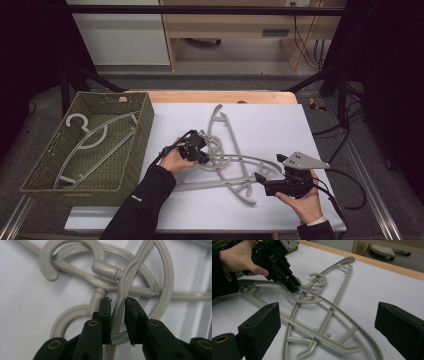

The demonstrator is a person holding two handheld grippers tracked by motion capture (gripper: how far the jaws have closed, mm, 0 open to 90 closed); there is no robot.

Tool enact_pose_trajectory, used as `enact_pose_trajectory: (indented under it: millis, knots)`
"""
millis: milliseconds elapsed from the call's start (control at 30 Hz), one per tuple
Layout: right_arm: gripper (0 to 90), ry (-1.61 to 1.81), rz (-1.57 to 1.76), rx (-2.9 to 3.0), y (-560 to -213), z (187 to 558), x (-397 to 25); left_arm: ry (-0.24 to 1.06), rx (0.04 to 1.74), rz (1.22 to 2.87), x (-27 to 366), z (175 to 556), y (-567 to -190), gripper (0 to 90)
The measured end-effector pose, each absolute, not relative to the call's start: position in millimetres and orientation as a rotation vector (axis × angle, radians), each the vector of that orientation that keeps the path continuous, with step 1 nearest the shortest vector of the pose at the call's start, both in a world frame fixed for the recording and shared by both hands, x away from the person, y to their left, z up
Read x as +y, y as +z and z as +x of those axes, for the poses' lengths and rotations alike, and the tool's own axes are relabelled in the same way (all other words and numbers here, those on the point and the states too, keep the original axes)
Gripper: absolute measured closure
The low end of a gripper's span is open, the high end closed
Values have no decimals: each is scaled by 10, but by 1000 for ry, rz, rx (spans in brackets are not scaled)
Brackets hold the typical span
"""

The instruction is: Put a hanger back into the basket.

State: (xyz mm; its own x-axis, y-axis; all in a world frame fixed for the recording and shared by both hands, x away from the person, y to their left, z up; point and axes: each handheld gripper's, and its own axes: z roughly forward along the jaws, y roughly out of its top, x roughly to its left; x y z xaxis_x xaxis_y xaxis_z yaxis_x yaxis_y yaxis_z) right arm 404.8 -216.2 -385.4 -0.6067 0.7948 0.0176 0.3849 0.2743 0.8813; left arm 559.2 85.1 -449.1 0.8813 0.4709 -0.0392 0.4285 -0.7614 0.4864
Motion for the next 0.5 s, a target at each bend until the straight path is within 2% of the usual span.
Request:
enact_pose_trajectory:
  millis: [67,167,500]
  knots:
    - [71,1282,1064,2120,-3854,4048,-2159,93,668,2568,859,5558,-4476,817]
    - [71,1281,1063,2119,-3853,4046,-2161,128,675,2596,869,5537,-4460,818]
    - [71,1283,1062,2120,-3853,4047,-2160,112,715,2587,834,5544,-4510,795]
